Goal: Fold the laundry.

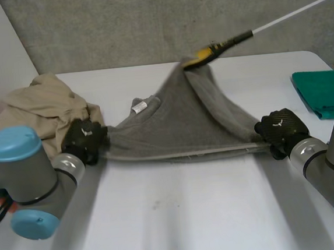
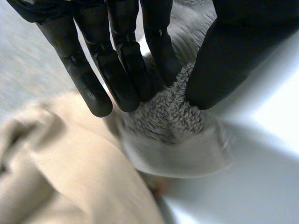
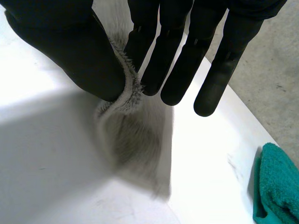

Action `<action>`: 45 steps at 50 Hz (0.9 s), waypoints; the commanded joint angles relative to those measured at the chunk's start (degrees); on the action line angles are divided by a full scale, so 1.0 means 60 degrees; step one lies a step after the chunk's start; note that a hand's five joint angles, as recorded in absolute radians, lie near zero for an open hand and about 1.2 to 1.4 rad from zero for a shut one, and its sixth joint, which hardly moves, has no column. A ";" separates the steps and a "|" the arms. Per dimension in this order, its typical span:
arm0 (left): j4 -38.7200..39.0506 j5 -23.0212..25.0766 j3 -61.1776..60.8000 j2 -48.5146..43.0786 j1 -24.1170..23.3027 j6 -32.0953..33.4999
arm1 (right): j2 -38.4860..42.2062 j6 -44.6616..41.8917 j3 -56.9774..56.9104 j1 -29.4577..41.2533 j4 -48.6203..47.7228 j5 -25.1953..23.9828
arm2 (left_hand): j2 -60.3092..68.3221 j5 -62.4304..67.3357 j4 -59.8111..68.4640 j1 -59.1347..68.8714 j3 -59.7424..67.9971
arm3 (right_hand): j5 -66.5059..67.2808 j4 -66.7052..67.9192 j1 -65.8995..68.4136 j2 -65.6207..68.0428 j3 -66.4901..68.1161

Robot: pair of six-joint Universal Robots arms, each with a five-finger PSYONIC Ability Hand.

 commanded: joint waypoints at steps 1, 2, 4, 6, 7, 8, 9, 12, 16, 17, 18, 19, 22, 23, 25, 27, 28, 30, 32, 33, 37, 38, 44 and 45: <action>0.0057 0.0056 -0.0051 0.1176 -0.0062 -0.0963 | -0.0225 0.0001 -0.0002 -0.0003 0.0060 0.0035 | 0.1913 0.2658 0.1902 0.2298 0.2010 | 0.2223 0.1872 0.2504 0.2077 0.1947; 0.0028 0.0056 -0.0051 0.1278 -0.0033 -0.1095 | -0.0312 0.0001 -0.0002 -0.0003 0.0089 0.0049 | 0.1913 0.2658 0.1902 0.2298 0.2010 | 0.2223 0.1872 0.2504 0.2077 0.1947; -0.0161 0.0056 -0.0124 0.1614 -0.0003 -0.1329 | -0.0459 -0.0043 -0.0016 -0.0003 0.0133 0.0050 | 0.1913 0.2658 0.1902 0.2298 0.2010 | 0.2223 0.1872 0.2504 0.2077 0.1947; -0.0425 0.0056 -0.0182 0.1893 -0.0003 -0.1375 | -0.0896 -0.0145 -0.0060 -0.0003 0.0307 0.0035 | 0.1913 0.2658 0.1902 0.2298 0.2010 | 0.2223 0.1872 0.2504 0.2077 0.1947; -0.0601 0.0071 -0.0212 0.2069 -0.0003 -0.1375 | -0.1117 -0.0146 -0.0118 -0.0003 0.0410 0.0049 | 0.1913 0.2658 0.1902 0.2298 0.2010 | 0.2223 0.1872 0.2504 0.2077 0.1947; -0.0994 0.0085 -0.0256 0.2491 -0.0003 -0.1404 | -0.1351 -0.0160 -0.0162 -0.0032 0.0527 0.0050 | 0.1913 0.2658 0.1902 0.2298 0.2010 | 0.2223 0.1872 0.2504 0.2077 0.1947; -0.1186 0.0100 -0.0242 0.2727 0.0011 -0.1419 | -0.1614 -0.0189 -0.0206 -0.0105 0.0703 0.0050 | 0.1913 0.2658 0.1902 0.2298 0.2010 | 0.2223 0.1872 0.2504 0.2077 0.1947; -0.1845 0.0115 -0.0183 0.3677 0.0026 -0.1448 | -0.2815 -0.0336 -0.0601 -0.0150 0.1566 0.0006 | 0.1913 0.2658 0.1902 0.2298 0.2010 | 0.2223 0.1872 0.2504 0.2077 0.1947; -0.2301 0.0159 -0.0168 0.4995 -0.0003 -0.1462 | -0.3973 -0.0380 -0.1406 -0.0237 0.2797 -0.0097 | 0.1913 0.2658 0.1902 0.2298 0.2010 | 0.2223 0.1872 0.2504 0.2077 0.1947; -0.2345 0.0173 -0.0168 0.5246 -0.0018 -0.1463 | -0.4120 -0.0380 -0.1538 -0.0296 0.3046 -0.0111 | 0.1913 0.2658 0.1902 0.2298 0.2010 | 0.2223 0.1872 0.2504 0.2077 0.1947; -0.2375 0.0173 -0.0168 0.5481 -0.0047 -0.1463 | -0.4383 -0.0409 -0.1815 -0.0427 0.3512 -0.0112 | 0.1913 0.2658 0.1902 0.2298 0.2010 | 0.2223 0.1872 0.2504 0.2077 0.1947; -0.2389 0.0188 -0.0197 0.5889 -0.0091 -0.1463 | -0.4487 -0.0424 -0.1920 -0.0486 0.3734 -0.0112 | 0.1913 0.2658 0.1902 0.2298 0.2010 | 0.2223 0.1872 0.2504 0.2077 0.1947; -0.2404 0.0290 -0.0300 0.6361 -0.0106 -0.1462 | -0.4765 -0.0439 -0.2125 -0.0589 0.4437 -0.0228 | 0.1913 0.2658 0.1902 0.2298 0.2010 | 0.2223 0.1872 0.2504 0.2077 0.1947; -0.2404 0.0407 -0.0387 0.6580 -0.0106 -0.1463 | -0.4795 -0.0439 -0.2126 -0.0589 0.4570 -0.0258 | 0.1913 0.2658 0.1902 0.2298 0.2010 | 0.2223 0.1872 0.2504 0.2077 0.1947; -0.2404 0.0554 -0.0563 0.6772 -0.0077 -0.1463 | -0.4854 -0.0453 -0.2053 -0.0589 0.4761 -0.0375 | 0.1913 0.2658 0.1902 0.2298 0.2010 | 0.2223 0.1872 0.2504 0.2077 0.1947; -0.2361 0.0773 -0.0884 0.6773 -0.0062 -0.1448 | -0.4854 -0.0453 -0.1863 -0.0575 0.4864 -0.0565 | 0.1913 0.2658 0.1902 0.2298 0.2010 | 0.2223 0.1872 0.2504 0.2077 0.1947; -0.2331 0.0861 -0.1002 0.6743 -0.0062 -0.1448 | -0.4840 -0.0453 -0.1746 -0.0575 0.4864 -0.0638 | 0.1913 0.2658 0.1902 0.2298 0.2010 | 0.2223 0.1872 0.2504 0.2077 0.1947; -0.2302 0.0979 -0.1265 0.6641 -0.0076 -0.1448 | -0.4782 -0.0584 -0.1323 -0.0589 0.4792 -0.0813 | 0.1913 0.2658 0.1902 0.2298 0.2010 | 0.2223 0.1872 0.2504 0.2077 0.1947; -0.2287 0.0994 -0.1573 0.6305 -0.0076 -0.1419 | -0.4737 -0.0775 -0.1058 -0.0589 0.4718 -0.0917 | 0.1913 0.2658 0.1902 0.2298 0.2010 | 0.2223 0.1872 0.2504 0.2077 0.1947; -0.2302 0.1008 -0.1661 0.6188 -0.0076 -0.1419 | -0.4723 -0.1051 -0.0766 -0.0575 0.4587 -0.0975 | 0.1913 0.2658 0.1902 0.2298 0.2010 | 0.2223 0.1872 0.2504 0.2077 0.1947; -0.2346 0.1008 -0.1998 0.5908 -0.0091 -0.1477 | -0.4722 -0.1725 -0.0209 -0.0502 0.4440 -0.1005 | 0.1913 0.2658 0.1902 0.2298 0.2010 | 0.2223 0.1872 0.2504 0.2077 0.1947; -0.2346 0.1023 -0.2043 0.5923 -0.0120 -0.1492 | -0.4722 -0.1873 -0.0134 -0.0501 0.4440 -0.1020 | 0.1913 0.2658 0.1902 0.2298 0.2010 | 0.2223 0.1872 0.2504 0.2077 0.1947; -0.1806 0.1038 -0.1883 0.6551 -0.0735 -0.1536 | -0.5000 -0.2197 -0.0308 -0.0457 0.4265 -0.1195 | 0.1913 0.2658 0.1902 0.2298 0.2010 | 0.2223 0.1872 0.2504 0.2077 0.1947; -0.1586 0.1023 -0.1780 0.6741 -0.0794 -0.1550 | -0.5160 -0.1892 -0.0759 -0.0457 0.4032 -0.1268 | 0.1913 0.2658 0.1902 0.2298 0.2010 | 0.2223 0.1872 0.2504 0.2077 0.1947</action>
